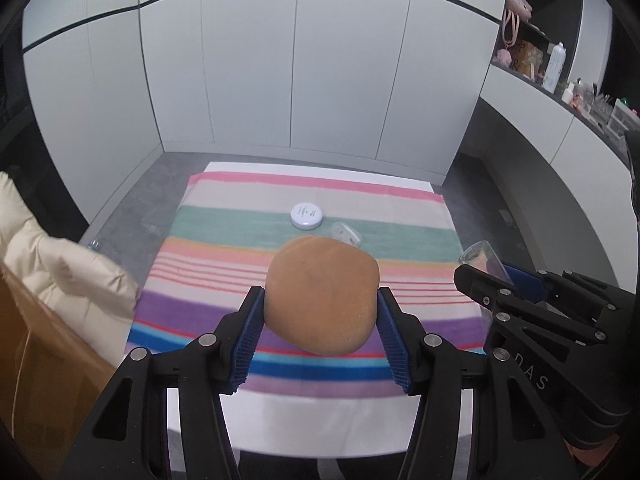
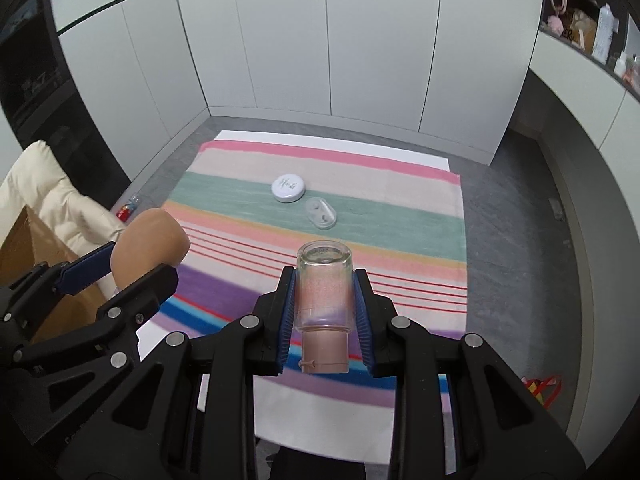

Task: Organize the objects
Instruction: 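Carry the tan sponge and glass bottle with both tools to the cardboard box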

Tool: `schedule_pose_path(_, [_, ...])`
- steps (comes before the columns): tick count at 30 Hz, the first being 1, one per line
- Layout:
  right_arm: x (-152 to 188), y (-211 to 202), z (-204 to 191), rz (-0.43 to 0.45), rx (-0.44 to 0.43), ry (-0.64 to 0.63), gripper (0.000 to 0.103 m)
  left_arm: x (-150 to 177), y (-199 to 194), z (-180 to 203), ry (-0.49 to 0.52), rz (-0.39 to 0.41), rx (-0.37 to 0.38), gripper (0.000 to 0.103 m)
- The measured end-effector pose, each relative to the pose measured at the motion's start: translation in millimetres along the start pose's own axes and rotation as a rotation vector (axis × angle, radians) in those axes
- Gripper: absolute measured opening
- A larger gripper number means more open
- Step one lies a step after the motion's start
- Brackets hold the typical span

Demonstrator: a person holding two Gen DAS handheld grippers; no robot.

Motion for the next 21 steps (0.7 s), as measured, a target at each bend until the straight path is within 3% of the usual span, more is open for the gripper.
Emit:
schedule_pose_path(9, [27.5, -32.7, -19.3, 0.002, -0.006, -0.029, 0.029, 21.4, -51.1, -27.3, -0.009, 0.055, -0.017, 0.057])
schedule_pose_path(21, [27.4, -39.2, -50.2, 0.026, -0.038, -0.093, 0.029, 24.0, -47.8, -58.2, -0.057, 0.048, -0.023, 0.057])
Point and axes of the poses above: each gripper's, at about its wrist camera, not at the fingertips, and y roughly the way its jaws point, z to its right, x to its underside, the point moved 7 cm from there along y, roughly the way its jaws point, and after that the axes turned 9 degrees about -x, right-handed, at the moved point
